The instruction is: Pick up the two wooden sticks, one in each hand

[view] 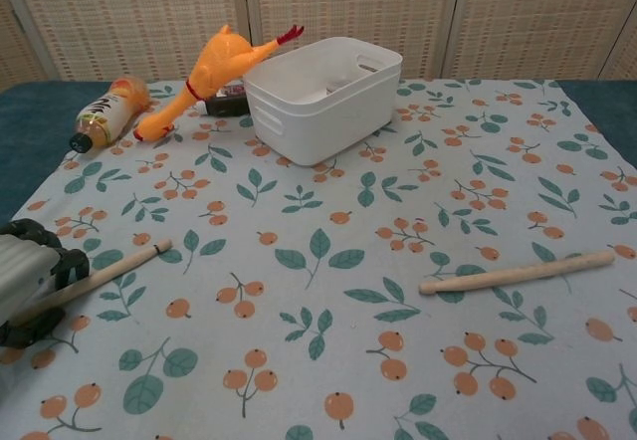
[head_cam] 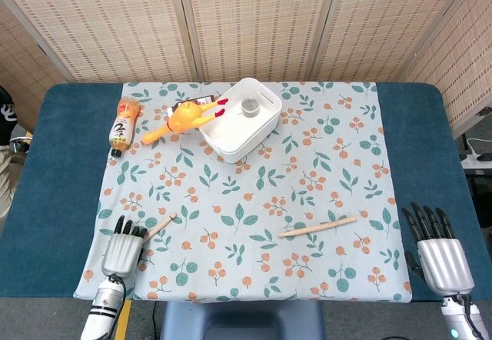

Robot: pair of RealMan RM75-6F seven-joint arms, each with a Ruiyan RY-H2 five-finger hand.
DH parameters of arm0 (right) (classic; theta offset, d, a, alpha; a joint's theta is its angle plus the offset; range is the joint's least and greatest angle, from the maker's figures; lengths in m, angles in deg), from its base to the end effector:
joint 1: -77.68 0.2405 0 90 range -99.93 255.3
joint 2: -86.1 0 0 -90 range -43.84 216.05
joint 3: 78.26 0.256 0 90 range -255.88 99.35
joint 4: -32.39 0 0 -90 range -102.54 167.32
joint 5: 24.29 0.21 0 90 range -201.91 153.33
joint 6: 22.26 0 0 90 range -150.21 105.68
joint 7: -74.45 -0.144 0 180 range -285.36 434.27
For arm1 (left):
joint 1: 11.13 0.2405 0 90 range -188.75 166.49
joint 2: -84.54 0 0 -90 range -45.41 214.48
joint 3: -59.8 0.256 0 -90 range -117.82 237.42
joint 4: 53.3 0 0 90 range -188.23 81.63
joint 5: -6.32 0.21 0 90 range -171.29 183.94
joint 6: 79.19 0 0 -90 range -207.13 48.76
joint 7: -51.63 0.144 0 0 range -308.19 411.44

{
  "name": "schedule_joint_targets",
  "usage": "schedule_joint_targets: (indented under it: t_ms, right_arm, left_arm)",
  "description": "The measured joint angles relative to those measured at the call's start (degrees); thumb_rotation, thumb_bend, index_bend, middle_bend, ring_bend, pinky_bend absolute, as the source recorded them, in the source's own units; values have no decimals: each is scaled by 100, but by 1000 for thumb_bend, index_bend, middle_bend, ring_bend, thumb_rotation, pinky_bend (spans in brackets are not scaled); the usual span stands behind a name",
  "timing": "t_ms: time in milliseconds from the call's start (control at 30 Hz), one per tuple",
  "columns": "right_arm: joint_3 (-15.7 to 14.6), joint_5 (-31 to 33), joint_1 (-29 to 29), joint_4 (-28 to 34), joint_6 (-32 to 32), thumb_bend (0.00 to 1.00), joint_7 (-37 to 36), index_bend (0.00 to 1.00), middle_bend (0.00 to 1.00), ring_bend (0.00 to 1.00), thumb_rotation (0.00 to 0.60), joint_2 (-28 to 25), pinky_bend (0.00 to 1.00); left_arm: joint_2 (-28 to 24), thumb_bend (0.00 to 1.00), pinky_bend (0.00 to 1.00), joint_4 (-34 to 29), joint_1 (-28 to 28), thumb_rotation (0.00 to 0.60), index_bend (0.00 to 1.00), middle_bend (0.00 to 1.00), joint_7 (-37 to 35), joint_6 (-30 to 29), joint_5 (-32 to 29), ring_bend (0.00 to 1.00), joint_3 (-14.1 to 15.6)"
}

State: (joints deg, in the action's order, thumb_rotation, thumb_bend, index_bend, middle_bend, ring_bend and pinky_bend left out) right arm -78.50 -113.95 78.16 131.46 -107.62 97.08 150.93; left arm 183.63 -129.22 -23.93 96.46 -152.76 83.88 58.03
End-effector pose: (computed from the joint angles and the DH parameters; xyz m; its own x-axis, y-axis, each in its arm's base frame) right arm -0.2930 -0.1451 0.1361 0.6249 -0.0758 0.7770 -0.7804 -0.0332 0.6244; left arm -0.2659 0.2061 -0.0429 0.7565 0.1687 0.6319 0.6537 -0.1651 -0.7385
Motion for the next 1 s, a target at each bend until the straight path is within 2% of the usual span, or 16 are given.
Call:
schedule_joint_targets:
  t_ms: [200, 367, 567, 767, 1000]
  right_arm:
    - [-1, 11, 1, 0, 2, 282, 0, 0, 0, 0, 600, -7, 0]
    - [-6, 10, 2, 4, 1, 282, 3, 0, 0, 0, 600, -7, 0]
    - [-20, 5, 4, 5, 13, 282, 33, 0, 0, 0, 600, 3, 0]
    - [-29, 19, 24, -10, 63, 282, 116, 0, 0, 0, 600, 48, 0]
    - [-3, -93, 163, -230, 180, 282, 171, 22, 0, 0, 600, 293, 0]
  left_arm:
    - [31, 421, 152, 45, -24, 600, 458, 565, 97, -11, -83, 268, -4]
    - [65, 484, 152, 117, -37, 600, 599, 708, 95, -116, -47, 348, -12]
    - [130, 499, 154, 267, -22, 600, 716, 822, -312, -357, 149, 437, -21]
    - [194, 519, 158, 546, 2, 600, 802, 893, -702, -623, 370, 485, -33]
    - [195, 526, 164, 831, -38, 600, 830, 919, -1193, -821, 606, 519, -89]
